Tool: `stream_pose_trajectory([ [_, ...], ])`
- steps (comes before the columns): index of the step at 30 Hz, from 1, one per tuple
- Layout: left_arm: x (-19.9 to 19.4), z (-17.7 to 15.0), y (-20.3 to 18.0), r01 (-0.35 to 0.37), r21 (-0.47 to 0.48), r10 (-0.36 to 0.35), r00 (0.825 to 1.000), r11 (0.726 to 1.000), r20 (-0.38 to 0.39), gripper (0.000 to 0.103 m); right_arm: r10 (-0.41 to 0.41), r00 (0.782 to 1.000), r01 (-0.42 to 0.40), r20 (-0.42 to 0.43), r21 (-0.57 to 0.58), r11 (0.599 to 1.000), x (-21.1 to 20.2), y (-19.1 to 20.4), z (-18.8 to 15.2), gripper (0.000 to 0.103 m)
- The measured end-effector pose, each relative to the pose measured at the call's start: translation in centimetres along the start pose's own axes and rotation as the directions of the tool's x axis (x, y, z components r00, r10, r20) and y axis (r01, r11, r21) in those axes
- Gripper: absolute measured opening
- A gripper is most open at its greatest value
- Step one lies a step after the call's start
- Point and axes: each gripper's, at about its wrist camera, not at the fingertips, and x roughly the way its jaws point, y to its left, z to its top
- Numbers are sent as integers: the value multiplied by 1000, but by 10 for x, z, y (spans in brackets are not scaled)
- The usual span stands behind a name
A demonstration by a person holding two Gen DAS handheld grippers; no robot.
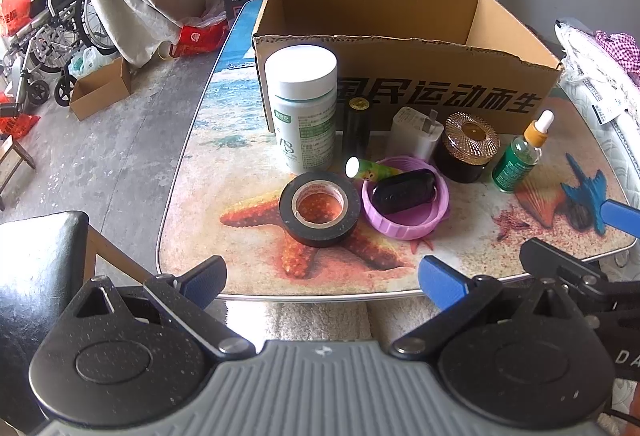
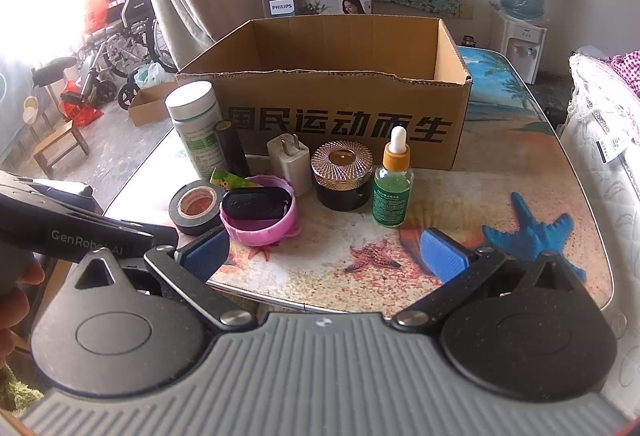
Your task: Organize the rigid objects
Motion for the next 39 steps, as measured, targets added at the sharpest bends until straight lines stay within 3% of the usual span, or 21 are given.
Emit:
stream_pose_trajectory([
  [39, 2, 1, 5, -16, 3, 16, 1000, 1000, -9, 103, 5, 1000, -5, -5, -23, 1000, 4, 7, 2, 102],
])
